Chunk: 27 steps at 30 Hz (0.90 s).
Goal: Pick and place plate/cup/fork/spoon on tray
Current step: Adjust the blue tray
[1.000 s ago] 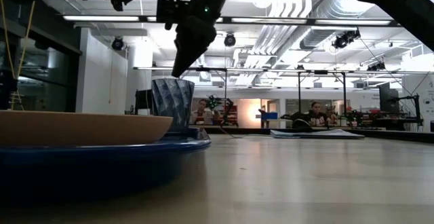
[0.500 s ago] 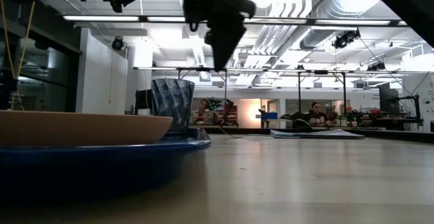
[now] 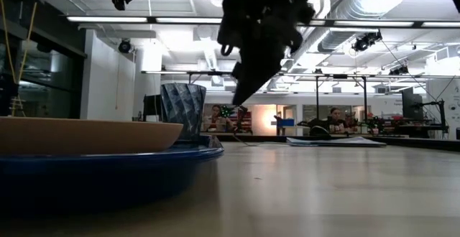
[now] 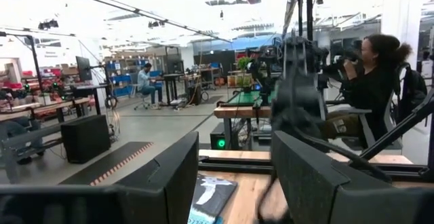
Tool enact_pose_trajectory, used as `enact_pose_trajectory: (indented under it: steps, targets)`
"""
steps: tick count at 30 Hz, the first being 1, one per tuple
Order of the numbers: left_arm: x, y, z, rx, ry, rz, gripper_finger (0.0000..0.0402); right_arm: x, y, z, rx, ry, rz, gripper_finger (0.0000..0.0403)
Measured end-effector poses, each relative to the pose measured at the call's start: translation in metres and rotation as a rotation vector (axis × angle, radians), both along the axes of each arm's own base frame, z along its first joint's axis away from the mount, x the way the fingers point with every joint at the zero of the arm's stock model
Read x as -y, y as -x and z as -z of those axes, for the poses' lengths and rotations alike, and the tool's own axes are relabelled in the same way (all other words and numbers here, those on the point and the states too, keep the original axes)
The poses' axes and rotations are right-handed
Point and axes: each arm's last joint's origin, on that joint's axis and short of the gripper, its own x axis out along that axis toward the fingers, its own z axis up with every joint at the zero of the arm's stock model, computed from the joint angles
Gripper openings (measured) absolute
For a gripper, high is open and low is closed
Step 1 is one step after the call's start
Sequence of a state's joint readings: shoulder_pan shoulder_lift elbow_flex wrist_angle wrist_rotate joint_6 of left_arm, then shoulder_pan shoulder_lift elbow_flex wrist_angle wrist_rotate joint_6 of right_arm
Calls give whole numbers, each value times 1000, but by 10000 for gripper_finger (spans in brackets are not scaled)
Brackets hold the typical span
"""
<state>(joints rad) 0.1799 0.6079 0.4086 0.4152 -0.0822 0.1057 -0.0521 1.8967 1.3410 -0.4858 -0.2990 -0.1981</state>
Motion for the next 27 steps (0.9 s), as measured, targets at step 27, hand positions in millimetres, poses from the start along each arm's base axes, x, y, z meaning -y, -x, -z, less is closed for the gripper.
enact_pose_trajectory:
  steps: [27]
  targets:
    - [0, 0, -1, 7, -1, 0, 179, -160, -17, 28, 225, -180, -414, 0]
